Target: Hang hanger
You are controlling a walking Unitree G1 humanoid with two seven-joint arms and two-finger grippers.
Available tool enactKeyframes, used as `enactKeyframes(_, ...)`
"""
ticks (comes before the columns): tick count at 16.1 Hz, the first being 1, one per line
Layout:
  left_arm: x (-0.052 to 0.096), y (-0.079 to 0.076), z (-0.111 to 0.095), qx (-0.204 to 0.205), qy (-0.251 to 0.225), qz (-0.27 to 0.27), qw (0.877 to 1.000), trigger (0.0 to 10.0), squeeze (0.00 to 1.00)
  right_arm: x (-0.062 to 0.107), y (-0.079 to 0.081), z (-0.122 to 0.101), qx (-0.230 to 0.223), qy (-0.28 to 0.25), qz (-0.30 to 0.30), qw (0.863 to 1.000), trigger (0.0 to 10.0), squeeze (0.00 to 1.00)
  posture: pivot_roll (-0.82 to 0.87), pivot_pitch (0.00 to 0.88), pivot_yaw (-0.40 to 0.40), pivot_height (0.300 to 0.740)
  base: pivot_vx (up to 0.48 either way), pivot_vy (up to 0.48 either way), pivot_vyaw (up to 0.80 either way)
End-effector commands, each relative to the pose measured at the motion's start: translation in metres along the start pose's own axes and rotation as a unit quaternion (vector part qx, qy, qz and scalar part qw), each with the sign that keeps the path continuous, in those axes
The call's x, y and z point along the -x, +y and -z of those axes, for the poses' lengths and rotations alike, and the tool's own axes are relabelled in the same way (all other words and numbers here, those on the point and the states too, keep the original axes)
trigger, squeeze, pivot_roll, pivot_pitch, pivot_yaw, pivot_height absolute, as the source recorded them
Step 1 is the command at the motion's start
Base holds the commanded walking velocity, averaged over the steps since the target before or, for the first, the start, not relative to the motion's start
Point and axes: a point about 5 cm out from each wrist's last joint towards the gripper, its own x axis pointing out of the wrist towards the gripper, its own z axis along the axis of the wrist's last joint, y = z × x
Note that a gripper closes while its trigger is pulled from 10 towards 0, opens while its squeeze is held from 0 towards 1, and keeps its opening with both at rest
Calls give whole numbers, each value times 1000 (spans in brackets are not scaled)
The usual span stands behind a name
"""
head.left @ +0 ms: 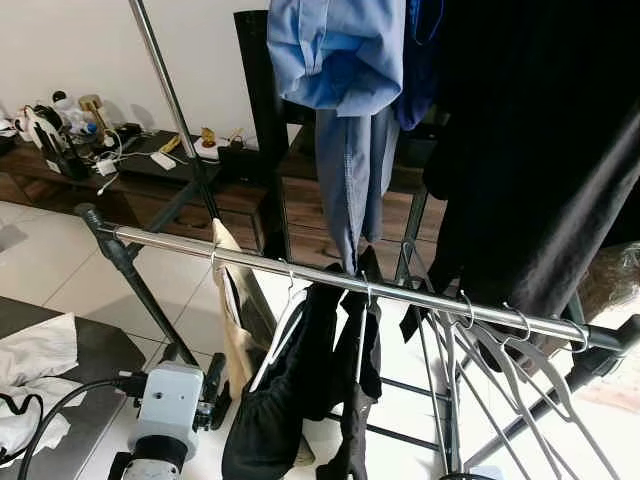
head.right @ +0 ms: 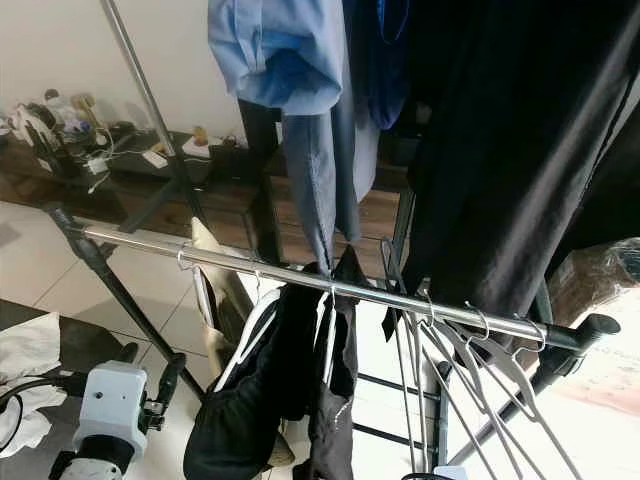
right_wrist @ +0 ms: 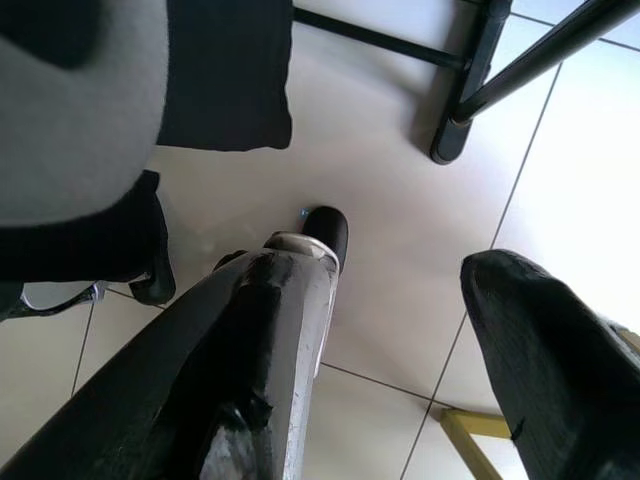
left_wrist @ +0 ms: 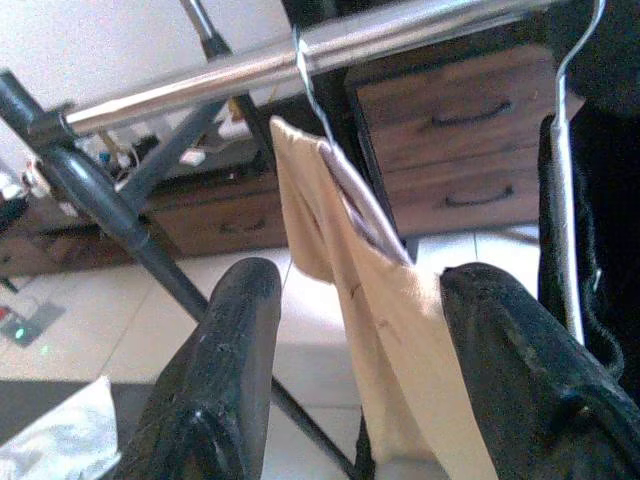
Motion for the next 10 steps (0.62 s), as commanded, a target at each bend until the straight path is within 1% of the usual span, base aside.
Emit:
enactKeyframes(1,1,2,2,2,-1,-3,1000,10000,0,0,1,5,-9,7,1,1000,10000,0,23,53,9,740,0,0,0)
enactKeyframes(10,-2,4,7,-4,-7,4,1000,10000,0,0,2,9,-17,10,4,1000,10000,0,17,32,16,740,0,0,0)
